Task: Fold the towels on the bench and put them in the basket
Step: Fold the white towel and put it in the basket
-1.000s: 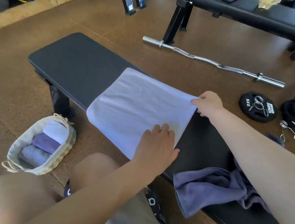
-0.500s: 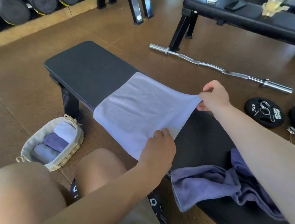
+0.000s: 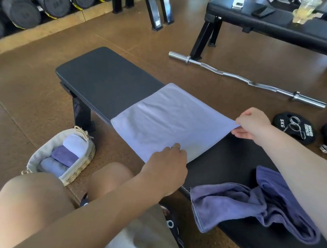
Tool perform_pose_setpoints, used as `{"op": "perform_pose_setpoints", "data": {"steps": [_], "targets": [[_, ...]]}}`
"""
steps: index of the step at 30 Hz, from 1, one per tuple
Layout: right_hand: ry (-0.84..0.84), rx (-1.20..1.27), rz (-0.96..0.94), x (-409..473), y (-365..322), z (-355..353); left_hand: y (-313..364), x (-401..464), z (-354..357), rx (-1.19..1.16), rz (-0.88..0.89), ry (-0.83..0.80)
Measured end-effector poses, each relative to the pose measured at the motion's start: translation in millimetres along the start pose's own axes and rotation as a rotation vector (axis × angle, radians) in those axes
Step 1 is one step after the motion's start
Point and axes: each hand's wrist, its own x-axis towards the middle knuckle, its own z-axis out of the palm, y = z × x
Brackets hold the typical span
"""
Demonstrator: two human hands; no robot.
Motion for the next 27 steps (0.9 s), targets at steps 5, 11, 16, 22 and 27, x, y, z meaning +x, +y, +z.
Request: {"op": "perform_pose_setpoints", "data": {"steps": [5, 11, 16, 22, 27], "targets": [[-0.018, 0.036, -0.143, -1, -31, -3, -39, -8, -20, -0.257, -0.023, 0.022], [-0.170, 0.154, -0.120, -2, -87, 23, -91, -9, -41, -0.735, -0.114, -0.046], [-0.239, 0.206, -0.087, 11, -118, 62, -144, 0, -33, -0.880, -0.168, -0.096], [-0.165, 0.121, -0.128, 38, -150, 111, -192, 15, -17, -1.032, -0.317, 0.005], [-0.134, 0.023, -0.153, 57, -166, 137, -223, 28, -1, -1.224, -0.455, 0.037]]}}
